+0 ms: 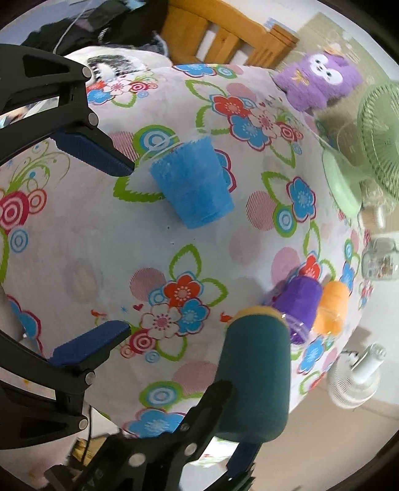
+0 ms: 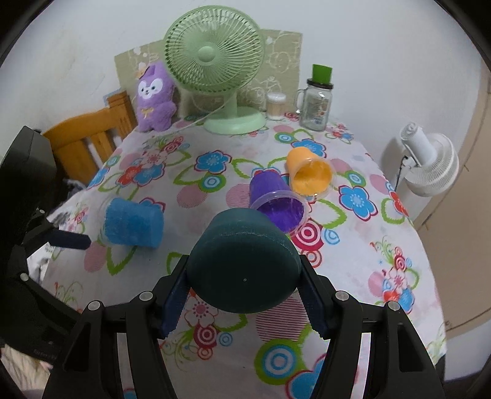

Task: Flip cup upside down
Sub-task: 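Lift the teal cup with the right gripper and rotate it rim-down, then lower the inverted teal cup onto the table and open the right gripper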

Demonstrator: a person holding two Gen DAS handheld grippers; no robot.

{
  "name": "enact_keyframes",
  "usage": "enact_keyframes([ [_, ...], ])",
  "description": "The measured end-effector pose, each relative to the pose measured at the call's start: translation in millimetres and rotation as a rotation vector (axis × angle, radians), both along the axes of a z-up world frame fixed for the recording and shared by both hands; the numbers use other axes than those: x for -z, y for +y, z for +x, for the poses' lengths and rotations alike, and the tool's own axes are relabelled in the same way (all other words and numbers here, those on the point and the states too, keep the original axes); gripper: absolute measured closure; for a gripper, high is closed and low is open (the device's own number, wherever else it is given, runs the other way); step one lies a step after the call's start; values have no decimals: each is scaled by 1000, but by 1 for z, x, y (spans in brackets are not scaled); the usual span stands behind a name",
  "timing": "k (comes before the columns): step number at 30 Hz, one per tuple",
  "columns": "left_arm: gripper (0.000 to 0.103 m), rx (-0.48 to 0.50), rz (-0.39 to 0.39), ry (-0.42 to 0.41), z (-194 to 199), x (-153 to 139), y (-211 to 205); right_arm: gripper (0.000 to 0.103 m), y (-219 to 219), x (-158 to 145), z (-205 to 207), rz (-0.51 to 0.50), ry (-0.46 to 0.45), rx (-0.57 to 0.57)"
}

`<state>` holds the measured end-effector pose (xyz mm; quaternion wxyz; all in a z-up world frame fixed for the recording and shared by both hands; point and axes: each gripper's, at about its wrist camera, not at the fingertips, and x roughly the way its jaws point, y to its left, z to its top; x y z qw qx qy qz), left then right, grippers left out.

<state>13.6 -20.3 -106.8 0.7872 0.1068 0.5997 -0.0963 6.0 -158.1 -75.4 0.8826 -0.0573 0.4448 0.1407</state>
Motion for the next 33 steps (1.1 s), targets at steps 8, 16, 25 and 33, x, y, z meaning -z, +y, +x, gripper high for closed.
enact_keyframes([
  [8, 7, -116, -41, -5, 1, -3, -3, 35, -3, -21, 18, -72, 98, -104],
  [16, 7, -224, -58, -2, -1, 1, -2, 35, 2, -26, 30, -116, 210, -176],
  [25, 7, -302, -46, 8, -2, 7, 6, 35, 15, -2, 43, -172, 379, -259],
  [33, 7, -346, -28, 15, 2, 13, 19, 35, 42, 14, 53, -219, 447, -348],
])
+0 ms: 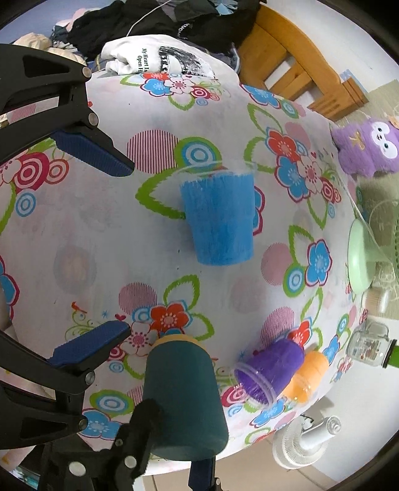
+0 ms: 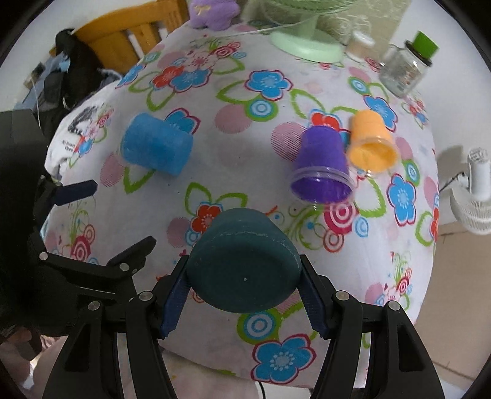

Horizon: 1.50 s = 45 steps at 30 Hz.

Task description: Flip cup upside down

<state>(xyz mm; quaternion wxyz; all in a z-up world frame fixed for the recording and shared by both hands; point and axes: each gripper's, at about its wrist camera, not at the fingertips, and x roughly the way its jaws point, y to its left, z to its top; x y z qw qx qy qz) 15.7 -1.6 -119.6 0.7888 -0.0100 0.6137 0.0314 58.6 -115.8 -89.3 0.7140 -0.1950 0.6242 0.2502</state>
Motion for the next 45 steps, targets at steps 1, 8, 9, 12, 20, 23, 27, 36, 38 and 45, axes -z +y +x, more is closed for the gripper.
enact_keyframes([
  [1, 7, -4, 1, 0, 1, 0, 1, 35, 3, 1, 1, -4, 11, -8],
  [8, 7, -26, -5, 1, 5, 2, 8, 35, 17, 9, 12, -55, 89, -65],
  [9, 7, -29, -9, 2, 5, 3, 8, 35, 19, 11, 13, -63, 101, -70],
  [12, 7, -32, -10, 8, 6, 5, 10, 34, 26, 12, 17, -77, 106, -89],
  [20, 7, -49, -1, 33, 6, 7, 19, 32, 33, 15, 18, -60, 108, -86],
  [23, 7, -57, 1, 36, 5, 4, 23, 25, 32, 11, 17, -32, 94, -65],
  [27, 7, -63, 8, 25, 3, -9, 26, 18, 27, -1, 12, 11, 63, -33],
  [36, 7, -74, 9, -36, -4, -52, 20, 17, 0, -41, -3, 78, -52, 89],
  [38, 7, -76, 16, -40, -6, -59, 17, 17, -7, -52, -8, 88, -89, 120],
  [45, 7, -68, 60, -63, -15, -95, 3, 17, -35, -89, -23, 110, -200, 244],
])
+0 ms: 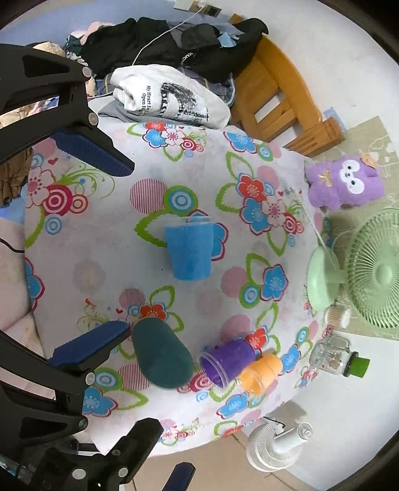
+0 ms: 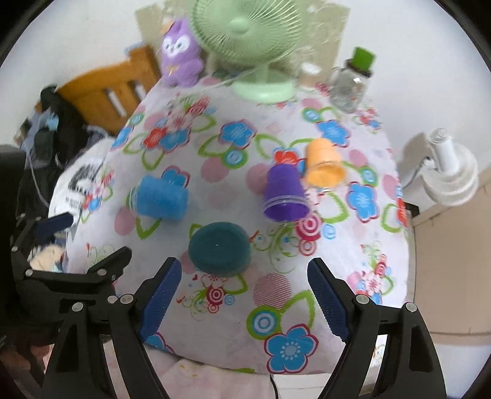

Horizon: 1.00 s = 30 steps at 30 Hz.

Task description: Flip cup upside down

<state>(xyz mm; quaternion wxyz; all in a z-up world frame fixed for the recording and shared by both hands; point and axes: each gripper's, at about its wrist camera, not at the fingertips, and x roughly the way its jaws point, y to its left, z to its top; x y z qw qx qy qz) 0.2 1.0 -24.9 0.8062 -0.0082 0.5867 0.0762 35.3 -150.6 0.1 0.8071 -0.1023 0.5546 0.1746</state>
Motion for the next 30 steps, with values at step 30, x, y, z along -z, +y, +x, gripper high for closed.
enact_keyframes([
  [30, 0, -19, -65, -168, -26, -61, -24, 17, -47, -47, -30, 17, -170, 194],
])
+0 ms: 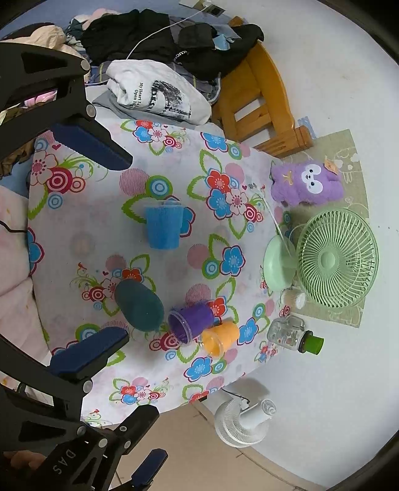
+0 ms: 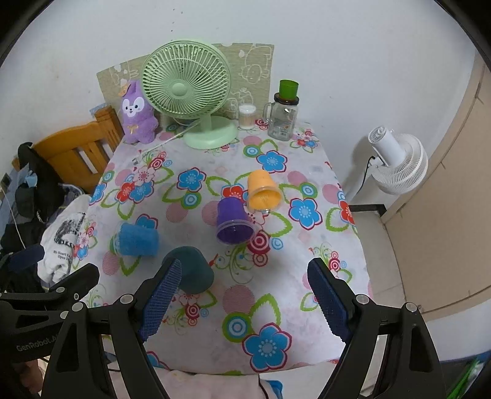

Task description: Flip cup upside down

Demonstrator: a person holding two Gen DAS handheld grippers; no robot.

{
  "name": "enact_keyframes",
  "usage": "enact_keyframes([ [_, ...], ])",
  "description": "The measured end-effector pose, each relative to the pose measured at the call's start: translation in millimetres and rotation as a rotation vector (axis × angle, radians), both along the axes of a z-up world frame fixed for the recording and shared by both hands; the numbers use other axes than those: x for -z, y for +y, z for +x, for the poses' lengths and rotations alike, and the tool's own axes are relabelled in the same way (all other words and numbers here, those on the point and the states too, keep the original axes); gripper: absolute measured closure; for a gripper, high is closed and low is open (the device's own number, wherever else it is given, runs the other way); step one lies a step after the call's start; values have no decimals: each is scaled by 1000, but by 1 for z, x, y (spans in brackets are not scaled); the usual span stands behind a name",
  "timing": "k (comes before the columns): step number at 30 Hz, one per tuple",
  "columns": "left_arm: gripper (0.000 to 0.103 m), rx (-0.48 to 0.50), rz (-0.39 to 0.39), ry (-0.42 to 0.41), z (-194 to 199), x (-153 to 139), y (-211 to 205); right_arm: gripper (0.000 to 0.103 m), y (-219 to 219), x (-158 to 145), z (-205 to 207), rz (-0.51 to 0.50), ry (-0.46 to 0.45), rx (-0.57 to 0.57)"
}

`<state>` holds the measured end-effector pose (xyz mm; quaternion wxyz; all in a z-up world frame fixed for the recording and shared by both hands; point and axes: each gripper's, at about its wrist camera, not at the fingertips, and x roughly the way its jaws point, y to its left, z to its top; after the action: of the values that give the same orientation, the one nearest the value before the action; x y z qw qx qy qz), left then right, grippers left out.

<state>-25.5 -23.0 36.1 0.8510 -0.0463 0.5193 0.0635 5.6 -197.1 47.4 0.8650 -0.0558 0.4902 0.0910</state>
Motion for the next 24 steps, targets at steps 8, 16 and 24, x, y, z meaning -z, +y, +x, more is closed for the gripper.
enact_keyframes([
  [8, 0, 12, 13, -15, -1, -3, -5, 17, -1, -2, -2, -1, -5, 2],
  [16, 0, 22, 29, -13, 1, -4, -5, 17, -3, 0, 0, -5, 4, 9],
  [24, 0, 27, 27, -3, 2, -1, -6, 17, -2, 3, 0, -10, 12, 12],
])
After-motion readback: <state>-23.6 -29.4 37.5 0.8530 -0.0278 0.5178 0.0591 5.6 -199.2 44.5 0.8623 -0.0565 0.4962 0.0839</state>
